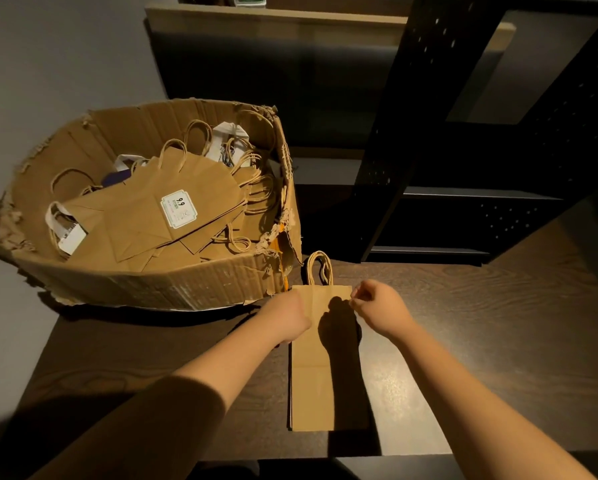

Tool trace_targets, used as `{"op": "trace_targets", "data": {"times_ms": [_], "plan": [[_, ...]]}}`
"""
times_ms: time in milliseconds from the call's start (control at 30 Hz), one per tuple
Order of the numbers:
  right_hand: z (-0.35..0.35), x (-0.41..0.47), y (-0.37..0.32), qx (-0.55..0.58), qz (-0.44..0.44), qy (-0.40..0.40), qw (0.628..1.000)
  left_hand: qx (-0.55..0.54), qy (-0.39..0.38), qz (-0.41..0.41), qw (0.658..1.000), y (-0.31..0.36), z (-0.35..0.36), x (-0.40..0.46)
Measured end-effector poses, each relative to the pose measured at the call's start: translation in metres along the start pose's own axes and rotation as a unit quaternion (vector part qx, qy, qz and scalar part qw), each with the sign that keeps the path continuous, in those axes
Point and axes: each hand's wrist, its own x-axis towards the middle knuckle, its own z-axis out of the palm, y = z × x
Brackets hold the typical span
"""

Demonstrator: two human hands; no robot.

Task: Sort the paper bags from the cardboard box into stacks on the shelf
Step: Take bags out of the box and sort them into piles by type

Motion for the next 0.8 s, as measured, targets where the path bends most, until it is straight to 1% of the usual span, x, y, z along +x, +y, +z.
{"op": "trace_targets", "data": {"times_ms": [67,133,367,467,633,800], "plan": [[-0.011,-0.003,-0.02,0.01,-0.042,0.022,0.999,-0.025,0.018,0.049,0.998,0.014,-0.014,-0.007],[-0.022,-0.003,-0.039,0.02,-0.064,0.043,0.997,-0.062,0.024,0.08,0.995,0.025,-0.027,-0.013],[-0.056,-0.009,-0.103,0.032,-0.128,0.092,0.987,-0.163,0.001,0.138,0.977,0.062,-0.09,-0.047],[-0.064,-0.01,-0.134,0.031,-0.154,0.113,0.981,-0.199,0.04,0.17,0.964,0.067,-0.129,-0.062],[-0.065,-0.003,-0.187,0.043,-0.199,0.107,0.973,-0.155,0.13,0.187,0.961,0.041,-0.188,-0.073],[-0.042,0.012,-0.236,0.054,-0.221,0.063,0.972,-0.139,0.152,0.149,0.967,-0.008,-0.23,-0.076]]}}
